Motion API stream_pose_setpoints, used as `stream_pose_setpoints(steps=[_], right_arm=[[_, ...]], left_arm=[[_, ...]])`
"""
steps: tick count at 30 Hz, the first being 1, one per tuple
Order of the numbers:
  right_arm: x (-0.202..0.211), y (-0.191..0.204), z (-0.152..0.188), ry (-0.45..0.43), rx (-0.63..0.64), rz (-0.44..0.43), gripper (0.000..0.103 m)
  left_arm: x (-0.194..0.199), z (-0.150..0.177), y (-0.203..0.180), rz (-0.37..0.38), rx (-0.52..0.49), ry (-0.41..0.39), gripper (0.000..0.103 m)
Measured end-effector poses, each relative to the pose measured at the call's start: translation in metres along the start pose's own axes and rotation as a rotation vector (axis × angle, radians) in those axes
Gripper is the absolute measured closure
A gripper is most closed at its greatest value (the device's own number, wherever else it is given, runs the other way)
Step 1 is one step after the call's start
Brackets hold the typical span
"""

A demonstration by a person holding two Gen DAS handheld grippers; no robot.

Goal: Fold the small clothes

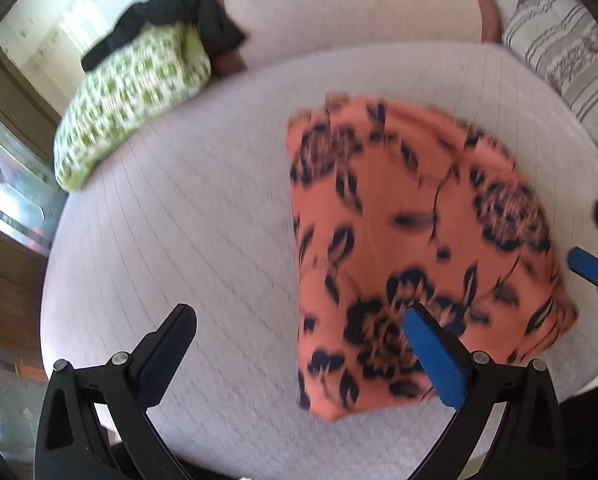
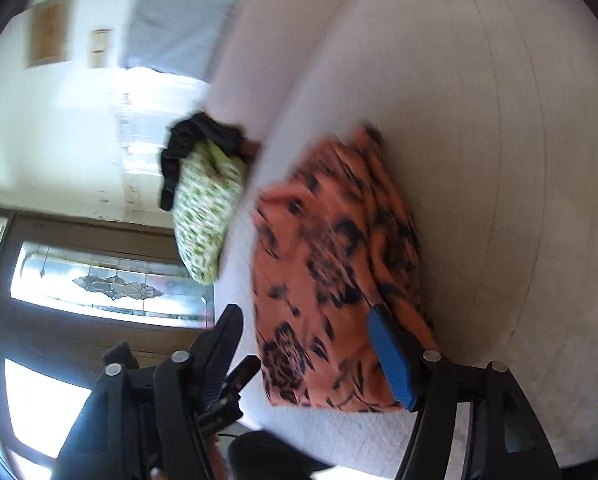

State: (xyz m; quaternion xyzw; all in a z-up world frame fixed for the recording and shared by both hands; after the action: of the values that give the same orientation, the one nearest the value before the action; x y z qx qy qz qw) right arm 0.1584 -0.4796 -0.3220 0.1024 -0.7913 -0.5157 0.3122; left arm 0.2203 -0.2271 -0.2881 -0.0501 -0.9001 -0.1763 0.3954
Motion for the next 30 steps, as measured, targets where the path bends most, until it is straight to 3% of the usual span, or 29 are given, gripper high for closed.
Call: stream_pose_setpoints(steps=[2,7,12,17,21,24,30], right_arm=[[0.013,0.007,-0.008,-0.055,0.027,-0.041,0.023],[0.021,0.011,-0.015,-0.103,-0.024,-0.142,0.023],[0.008,0.021,-0.015,-0.109,-0.031,-0.174,0.023],[-0.027,0.022,-0.008,-0.056,-0.043,-0.117,0.023],[-0.066,-0.009,-0.001,0.043,-0.084,0.105,0.023],[-0.069,-0.013,-0.007,0.032,-0.122,0.101,0.022],[-0.071,-0.022,-0.012,0.045,-0.191,0.078,0.022]], left_arm=[[0.001,-0.012,-0.005,-0.005,-0.008,-0.03,0.0],[-0.009,-0.036,-0.005,-0.07,0.009,-0.078,0.0],[-0.036,-0.03,0.011,-0.13,0.021,-0.058,0.0],[-0.076,0.002,0.016,-0.09,0.041,0.013,0.0],[-0.088,0.009,0.018,-0.042,0.085,-0.041,0.0],[-0.096,0.008,0.015,-0.018,0.074,-0.045,0.0],[-0.106,0.012,0.015,0.02,0.145,-0.034,0.0]])
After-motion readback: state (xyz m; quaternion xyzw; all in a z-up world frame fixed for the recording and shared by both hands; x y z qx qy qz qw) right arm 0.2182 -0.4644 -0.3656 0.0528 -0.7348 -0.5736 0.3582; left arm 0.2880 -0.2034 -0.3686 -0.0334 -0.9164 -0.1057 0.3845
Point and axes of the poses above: each gripper's, at about its wrist camera, not at the fingertips, and x roughly against the way its jaws point, y to its left, z to its underside, the point moved 5 cm from there along -x, roughly the way its jaws point, and after that the axes turned 12 degrees about -y, right-handed, at the moved point
